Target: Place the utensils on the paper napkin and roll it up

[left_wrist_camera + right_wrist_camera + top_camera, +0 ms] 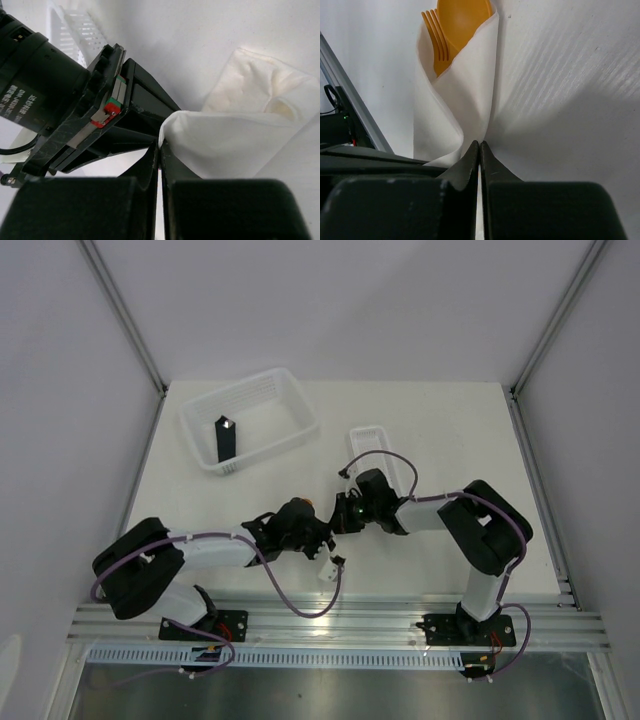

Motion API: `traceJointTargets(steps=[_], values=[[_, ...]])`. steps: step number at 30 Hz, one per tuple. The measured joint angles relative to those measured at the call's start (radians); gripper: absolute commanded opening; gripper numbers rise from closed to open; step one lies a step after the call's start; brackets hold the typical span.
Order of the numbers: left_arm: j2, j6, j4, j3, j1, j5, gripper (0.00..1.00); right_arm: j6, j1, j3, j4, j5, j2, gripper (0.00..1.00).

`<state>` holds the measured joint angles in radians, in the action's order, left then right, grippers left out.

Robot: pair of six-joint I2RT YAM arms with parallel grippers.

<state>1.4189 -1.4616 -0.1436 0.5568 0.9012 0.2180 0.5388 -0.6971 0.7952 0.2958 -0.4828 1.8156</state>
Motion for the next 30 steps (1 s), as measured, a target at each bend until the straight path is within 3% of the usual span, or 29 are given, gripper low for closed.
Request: traceJointTargets(steps=[10, 23, 30], values=[[0.053, 0.013, 0.027, 0.011, 0.0, 0.014, 0.01, 0.003, 0.01, -0.024, -0.021, 0.0, -0.051, 0.06], [0.071, 0.013, 0.032, 0.01, 0.0, 0.014, 0.01, -0.02, 0.031, -0.026, -0.157, 0.029, -0.131, 0.31], [0.071, 0.012, 0.015, 0.01, -0.007, 0.018, 0.01, -0.042, 0.06, -0.053, -0.169, 0.031, -0.224, 0.38]])
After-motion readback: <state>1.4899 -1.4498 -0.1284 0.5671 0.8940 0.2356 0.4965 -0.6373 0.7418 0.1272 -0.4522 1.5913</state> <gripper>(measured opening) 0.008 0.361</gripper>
